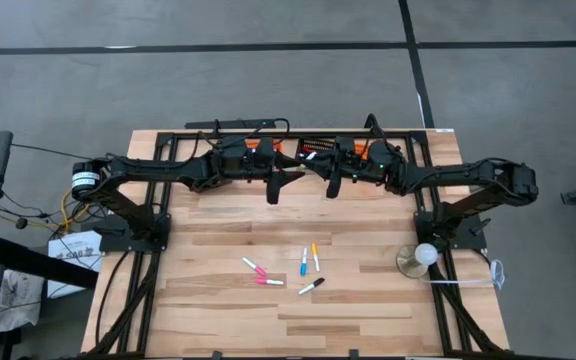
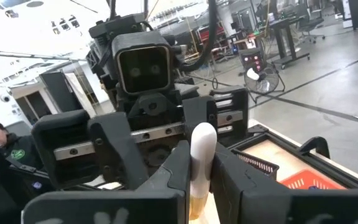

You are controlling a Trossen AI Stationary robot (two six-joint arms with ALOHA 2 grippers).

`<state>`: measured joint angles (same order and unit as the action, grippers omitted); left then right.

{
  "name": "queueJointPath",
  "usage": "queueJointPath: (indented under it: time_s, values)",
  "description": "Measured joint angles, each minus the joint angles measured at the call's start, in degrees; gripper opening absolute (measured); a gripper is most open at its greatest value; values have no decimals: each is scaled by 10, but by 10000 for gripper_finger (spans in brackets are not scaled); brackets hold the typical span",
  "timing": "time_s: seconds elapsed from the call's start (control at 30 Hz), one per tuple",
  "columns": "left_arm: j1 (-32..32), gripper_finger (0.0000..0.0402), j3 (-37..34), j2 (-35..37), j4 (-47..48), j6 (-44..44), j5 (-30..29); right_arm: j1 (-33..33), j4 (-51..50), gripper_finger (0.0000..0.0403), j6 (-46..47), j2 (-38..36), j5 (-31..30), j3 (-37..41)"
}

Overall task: Pick & Place Markers
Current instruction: Put the small yellow highlighter pen into the right orange bin

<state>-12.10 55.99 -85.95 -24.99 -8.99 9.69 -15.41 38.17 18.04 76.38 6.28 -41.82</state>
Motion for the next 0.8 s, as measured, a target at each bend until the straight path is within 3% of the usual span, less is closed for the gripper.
queueJointPath:
  time_s: [0.13,0.3,0.57,0.8]
  values:
    - [-7,198,0,15,10,2,3,-16,-5,28,0,-3,1,0]
    - [-30,230,0,60,61,43,6,-52,-98,28,-22,-42,-10,1]
    - [-62,238,-50,119,113,37,-1,-119,-406,28,-101,-146,-45,-21]
    - [-63,227,-129,126,113,11,-2,-157,-673,28,-177,-110,-88,-126]
